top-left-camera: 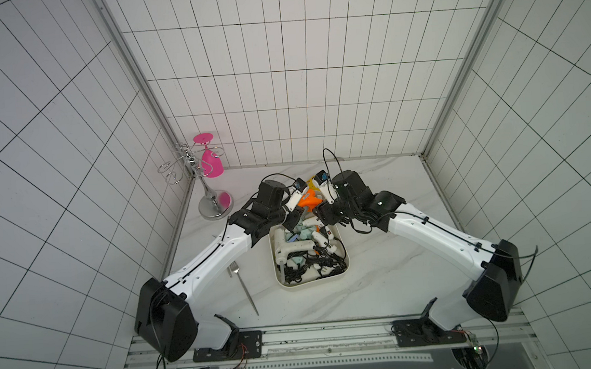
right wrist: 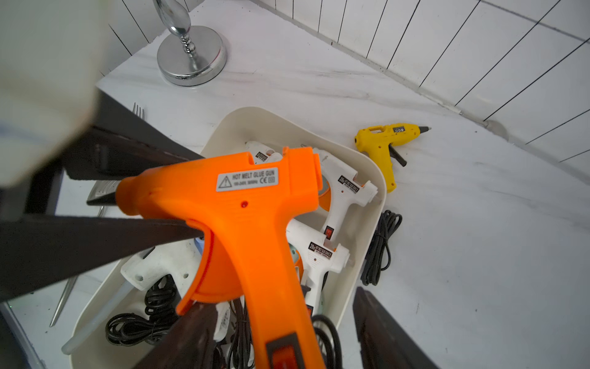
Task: Put the hot melt glue gun into the storage box
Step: Place the hot melt adhesive gun in the storage box.
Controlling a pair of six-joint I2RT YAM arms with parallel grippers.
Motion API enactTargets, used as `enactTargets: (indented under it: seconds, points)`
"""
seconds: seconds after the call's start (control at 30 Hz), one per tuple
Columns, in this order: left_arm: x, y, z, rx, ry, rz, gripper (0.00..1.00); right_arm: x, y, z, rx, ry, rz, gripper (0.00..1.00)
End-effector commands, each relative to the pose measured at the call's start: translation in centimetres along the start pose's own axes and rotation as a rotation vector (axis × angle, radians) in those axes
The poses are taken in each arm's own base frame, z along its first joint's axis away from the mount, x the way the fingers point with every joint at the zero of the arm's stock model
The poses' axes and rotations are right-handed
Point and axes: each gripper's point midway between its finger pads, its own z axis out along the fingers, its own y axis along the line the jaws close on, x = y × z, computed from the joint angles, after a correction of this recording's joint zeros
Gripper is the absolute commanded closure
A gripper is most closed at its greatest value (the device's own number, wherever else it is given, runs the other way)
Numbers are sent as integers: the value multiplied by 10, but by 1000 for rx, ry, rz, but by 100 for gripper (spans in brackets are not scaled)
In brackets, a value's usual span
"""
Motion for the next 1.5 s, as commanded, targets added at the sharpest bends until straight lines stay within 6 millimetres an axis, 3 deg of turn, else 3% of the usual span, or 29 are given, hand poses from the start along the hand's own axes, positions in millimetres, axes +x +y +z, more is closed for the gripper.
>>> enactTargets:
  seconds: [0.0,0.2,0.37,0.5,0.6,0.77,0.9,1.0,1.07,1.17,1.23,1.33,1.47]
  points:
    - [15,0,2,-21,22,3,92,-4,-11,1,22,-45,74,28]
    - [47,9,27,-80,107,23,92,1,-65,-19,96,-139,269,23]
    - [67,29,47,-179,232,56,93,25,-119,-14,182,-105,416,22]
    - [82,27,70,-187,301,99,92,42,-150,8,225,-41,487,23]
    - [97,21,86,-217,370,129,84,51,-167,34,234,29,519,23]
    - [96,19,86,-290,391,111,50,52,-183,89,229,103,502,25]
    - [103,28,71,-375,424,101,33,57,-181,118,188,168,536,27]
    - [100,39,52,-454,432,65,30,59,-173,126,152,157,557,28]
    - [83,43,37,-488,392,28,30,61,-168,122,179,170,569,29]
    - [43,37,24,-442,268,-38,26,66,-145,112,203,192,548,29]
    - [21,30,26,-385,178,-64,24,74,-124,106,218,206,517,29]
    - [8,16,46,-295,113,-50,23,85,-92,108,168,224,509,29]
    - [22,15,74,-293,205,-71,23,96,-64,122,76,271,511,31]
